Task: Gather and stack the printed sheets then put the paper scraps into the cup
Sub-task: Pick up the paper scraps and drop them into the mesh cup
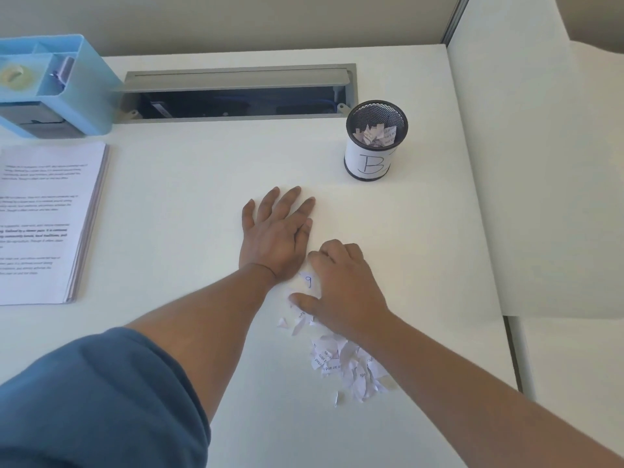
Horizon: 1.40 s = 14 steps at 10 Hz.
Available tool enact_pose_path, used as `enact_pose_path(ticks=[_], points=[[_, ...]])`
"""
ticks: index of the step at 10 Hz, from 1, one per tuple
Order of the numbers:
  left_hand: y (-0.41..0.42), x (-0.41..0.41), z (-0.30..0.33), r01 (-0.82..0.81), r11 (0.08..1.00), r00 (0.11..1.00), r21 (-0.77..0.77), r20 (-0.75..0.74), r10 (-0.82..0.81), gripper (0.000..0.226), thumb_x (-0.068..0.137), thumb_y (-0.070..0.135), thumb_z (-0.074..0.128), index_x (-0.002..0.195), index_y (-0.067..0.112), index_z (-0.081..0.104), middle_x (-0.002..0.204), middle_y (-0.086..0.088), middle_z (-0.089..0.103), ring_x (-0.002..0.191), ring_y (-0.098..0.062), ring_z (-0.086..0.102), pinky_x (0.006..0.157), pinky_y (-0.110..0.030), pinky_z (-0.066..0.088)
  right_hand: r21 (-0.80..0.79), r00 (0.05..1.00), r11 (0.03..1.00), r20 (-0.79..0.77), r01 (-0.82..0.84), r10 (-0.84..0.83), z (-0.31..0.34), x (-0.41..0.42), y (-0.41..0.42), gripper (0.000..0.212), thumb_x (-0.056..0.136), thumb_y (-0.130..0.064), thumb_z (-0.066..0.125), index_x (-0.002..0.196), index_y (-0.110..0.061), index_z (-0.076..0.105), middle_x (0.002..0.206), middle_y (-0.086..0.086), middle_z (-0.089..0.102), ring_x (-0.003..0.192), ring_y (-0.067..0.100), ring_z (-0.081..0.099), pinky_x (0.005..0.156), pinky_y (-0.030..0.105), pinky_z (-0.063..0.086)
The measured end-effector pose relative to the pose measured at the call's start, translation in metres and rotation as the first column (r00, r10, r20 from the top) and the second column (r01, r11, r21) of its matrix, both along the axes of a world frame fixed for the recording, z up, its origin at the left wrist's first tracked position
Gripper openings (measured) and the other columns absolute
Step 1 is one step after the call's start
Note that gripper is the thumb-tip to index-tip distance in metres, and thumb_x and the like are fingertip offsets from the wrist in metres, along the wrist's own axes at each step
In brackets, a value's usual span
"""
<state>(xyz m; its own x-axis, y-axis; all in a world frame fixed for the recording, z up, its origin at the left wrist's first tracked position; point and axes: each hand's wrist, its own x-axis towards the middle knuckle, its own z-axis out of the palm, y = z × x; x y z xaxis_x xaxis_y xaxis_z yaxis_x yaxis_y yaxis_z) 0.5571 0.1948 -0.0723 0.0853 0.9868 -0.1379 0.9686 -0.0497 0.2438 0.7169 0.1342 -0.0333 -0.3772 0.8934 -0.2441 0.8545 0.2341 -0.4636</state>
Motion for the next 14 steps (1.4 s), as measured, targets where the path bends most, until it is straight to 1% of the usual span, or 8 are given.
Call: enact_pose_path(ticks=[1,2,4,6,8,10,13,14], points=[[0.0,0.0,0.0,-0.001,1.0,1.0,0.003,-0.006,0.001,0.049,0.108,0.045,0.026,0.156,0.043,0.035,0.169,0.015,0.019,0.158,-0.02,0.006,0.126,-0.052,-0.002,0.059,0.997,0.998,-0.08,0.005,0.0,-0.006,0.0,0.0,0.012,0.089,-0.027,0.065,0.092,-0.016,0.066,0.098,0.001,0.054,0.088,0.027,0.045,0.08,0.041,0.048],[0.001,0.0,0.0,0.002,1.0,1.0,0.003,-0.004,-0.002,0.049,0.108,0.044,0.027,0.156,0.043,0.035,0.17,0.014,0.019,0.158,-0.021,0.006,0.126,-0.052,-0.002,0.026,0.996,0.999,-0.09,-0.024,0.026,0.0,0.013,0.005,0.011,0.094,-0.016,0.059,0.087,-0.015,0.067,0.093,0.003,0.056,0.085,0.029,0.049,0.077,0.042,0.048],[0.0,0.001,0.003,0.003,1.0,1.0,0.007,0.007,-0.003,0.048,0.109,0.044,0.027,0.156,0.042,0.036,0.17,0.013,0.02,0.158,-0.022,0.007,0.126,-0.052,-0.002,-0.144,0.976,0.973,0.094,-0.181,0.195,0.026,0.047,0.022,0.023,0.096,-0.016,0.048,0.106,-0.023,0.067,0.114,-0.006,0.056,0.102,0.023,0.046,0.082,0.04,0.051],[0.0,0.0,0.002,0.003,1.0,1.0,0.007,0.007,-0.003,0.048,0.109,0.043,0.028,0.156,0.042,0.037,0.17,0.013,0.02,0.158,-0.022,0.007,0.125,-0.052,-0.002,-0.21,0.928,0.929,0.153,-0.304,0.339,0.029,0.054,0.007,0.048,0.09,-0.027,0.069,0.135,-0.034,0.05,0.133,-0.011,0.032,0.12,0.018,0.034,0.081,0.041,0.055],[-0.001,0.001,0.003,0.0,1.0,1.0,0.007,0.012,0.0,0.048,0.109,0.043,0.027,0.156,0.042,0.037,0.17,0.013,0.02,0.157,-0.022,0.007,0.126,-0.05,-0.003,-0.128,0.957,0.955,0.079,-0.268,0.279,0.013,0.05,0.005,0.027,0.096,-0.001,0.053,0.107,-0.022,0.065,0.11,-0.007,0.046,0.101,0.021,0.044,0.076,0.041,0.053],[-0.001,0.0,0.003,-0.002,1.0,1.0,0.004,0.01,0.002,0.048,0.109,0.043,0.028,0.156,0.042,0.037,0.17,0.014,0.019,0.158,-0.021,0.006,0.126,-0.051,-0.003,-0.166,0.974,0.963,0.043,-0.211,0.221,0.014,0.052,0.012,0.035,0.096,-0.003,0.043,0.11,-0.019,0.07,0.11,-0.002,0.058,0.096,0.027,0.057,0.082,0.042,0.052],[0.0,0.0,0.003,0.004,1.0,1.0,0.004,0.009,-0.004,0.048,0.109,0.044,0.026,0.156,0.042,0.036,0.17,0.013,0.019,0.158,-0.022,0.006,0.126,-0.051,-0.003,-0.179,0.952,0.976,-0.259,0.121,-0.165,0.054,0.066,0.044,0.018,0.092,-0.01,0.064,0.094,-0.02,0.079,0.079,-0.015,0.066,0.067,-0.01,0.057,0.061,0.006,0.04],[0.0,0.001,0.002,0.006,1.0,1.0,0.012,0.01,-0.007,0.048,0.109,0.043,0.027,0.156,0.042,0.036,0.169,0.013,0.02,0.157,-0.022,0.007,0.126,-0.051,-0.002,-0.144,0.932,0.974,-0.296,0.174,-0.21,0.07,0.069,0.062,0.017,0.089,-0.011,0.068,0.088,-0.024,0.079,0.076,-0.006,0.071,0.059,-0.005,0.055,0.055,0.006,0.04]])
